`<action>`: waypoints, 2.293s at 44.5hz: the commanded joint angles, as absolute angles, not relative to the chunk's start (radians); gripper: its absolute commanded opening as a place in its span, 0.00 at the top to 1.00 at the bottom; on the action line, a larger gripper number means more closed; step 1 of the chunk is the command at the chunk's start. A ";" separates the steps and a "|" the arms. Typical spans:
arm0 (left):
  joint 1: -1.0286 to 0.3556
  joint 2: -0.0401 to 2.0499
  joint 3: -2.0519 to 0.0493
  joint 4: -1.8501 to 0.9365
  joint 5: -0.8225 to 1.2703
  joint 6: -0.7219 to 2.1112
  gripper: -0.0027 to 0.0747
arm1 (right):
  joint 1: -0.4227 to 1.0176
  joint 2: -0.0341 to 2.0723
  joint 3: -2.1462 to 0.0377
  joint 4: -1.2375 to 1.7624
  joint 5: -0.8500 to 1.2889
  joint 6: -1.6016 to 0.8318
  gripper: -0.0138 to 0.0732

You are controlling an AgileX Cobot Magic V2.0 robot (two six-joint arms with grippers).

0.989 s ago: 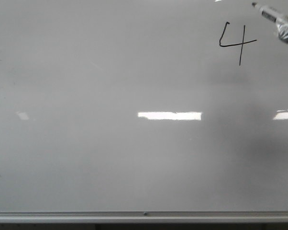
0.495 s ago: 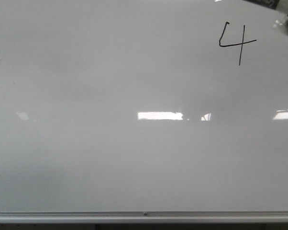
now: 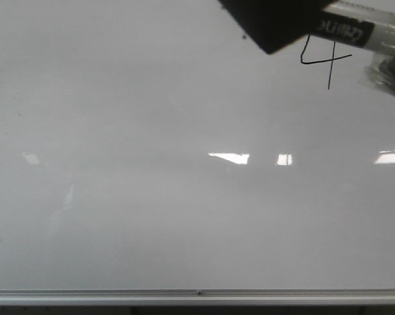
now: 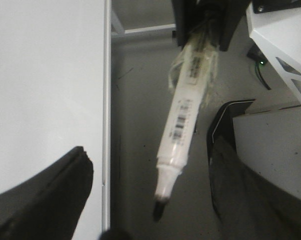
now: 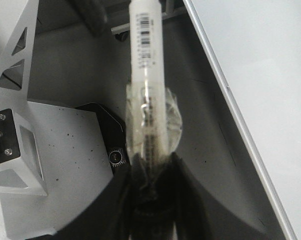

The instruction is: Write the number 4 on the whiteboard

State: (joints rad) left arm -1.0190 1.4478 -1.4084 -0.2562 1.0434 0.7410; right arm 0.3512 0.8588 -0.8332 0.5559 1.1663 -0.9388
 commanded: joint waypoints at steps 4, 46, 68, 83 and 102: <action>-1.056 1.467 -1.484 -0.303 1.075 0.748 0.34 | 0.353 0.858 -0.862 0.604 1.140 -0.952 0.98; -1.056 1.471 -1.484 -0.310 1.069 0.744 0.90 | 0.353 0.857 -0.862 0.604 1.115 -0.952 0.46; -1.033 1.389 -1.485 0.431 1.155 0.006 0.90 | 0.281 0.854 -0.862 0.415 0.997 -0.723 0.24; -0.684 1.085 -1.267 0.440 0.965 -0.153 0.90 | 0.279 0.854 -0.862 0.401 0.997 -0.715 0.24; -0.105 0.845 -0.717 0.062 0.177 -0.153 0.90 | 0.279 0.854 -0.862 0.401 0.974 -0.715 0.24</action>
